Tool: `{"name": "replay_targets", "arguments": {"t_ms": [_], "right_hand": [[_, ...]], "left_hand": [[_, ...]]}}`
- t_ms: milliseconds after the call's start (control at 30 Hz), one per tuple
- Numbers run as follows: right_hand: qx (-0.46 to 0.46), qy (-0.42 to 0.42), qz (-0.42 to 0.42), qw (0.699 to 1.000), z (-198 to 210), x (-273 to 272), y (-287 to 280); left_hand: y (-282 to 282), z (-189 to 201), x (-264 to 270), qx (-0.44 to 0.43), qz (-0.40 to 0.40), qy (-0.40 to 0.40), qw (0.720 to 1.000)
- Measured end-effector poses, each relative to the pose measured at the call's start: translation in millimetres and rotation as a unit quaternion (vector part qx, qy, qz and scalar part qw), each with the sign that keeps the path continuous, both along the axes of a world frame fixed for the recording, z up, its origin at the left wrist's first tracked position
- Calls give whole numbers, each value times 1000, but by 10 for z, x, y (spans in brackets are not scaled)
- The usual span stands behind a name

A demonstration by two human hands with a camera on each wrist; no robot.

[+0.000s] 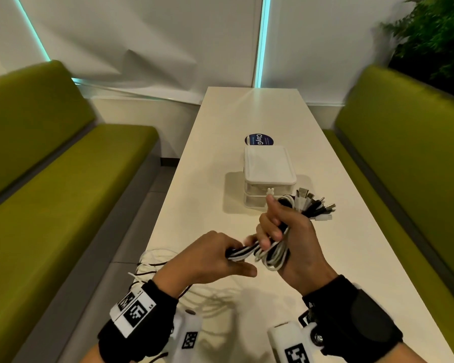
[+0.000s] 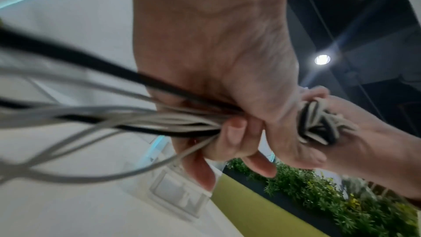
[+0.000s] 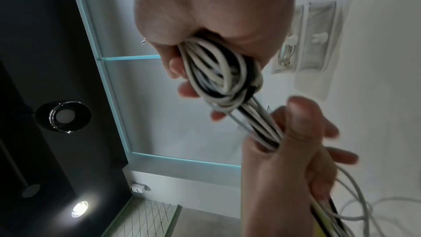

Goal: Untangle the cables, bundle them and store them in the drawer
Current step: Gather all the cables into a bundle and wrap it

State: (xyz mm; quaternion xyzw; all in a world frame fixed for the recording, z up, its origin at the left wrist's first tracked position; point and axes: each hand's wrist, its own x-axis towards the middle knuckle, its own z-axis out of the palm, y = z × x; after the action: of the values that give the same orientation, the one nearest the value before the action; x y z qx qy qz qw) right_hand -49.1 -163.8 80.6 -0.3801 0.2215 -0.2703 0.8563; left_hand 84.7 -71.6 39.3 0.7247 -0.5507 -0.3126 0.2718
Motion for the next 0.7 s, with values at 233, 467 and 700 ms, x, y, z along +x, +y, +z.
{"name": "replay_targets", "arguments": {"t_ms": [233,467,700], "right_hand": [[-112,94,-74,986,-69,-23,-184],[-424,248,-99,866,-184,66,-97],[-465,271,36,842,-236,93,62]], "left_hand": [[232,11,212,47,25,16,998],[270,61,263,48,20,18,998],[200,96,199,-23,-69,-125,989]]}}
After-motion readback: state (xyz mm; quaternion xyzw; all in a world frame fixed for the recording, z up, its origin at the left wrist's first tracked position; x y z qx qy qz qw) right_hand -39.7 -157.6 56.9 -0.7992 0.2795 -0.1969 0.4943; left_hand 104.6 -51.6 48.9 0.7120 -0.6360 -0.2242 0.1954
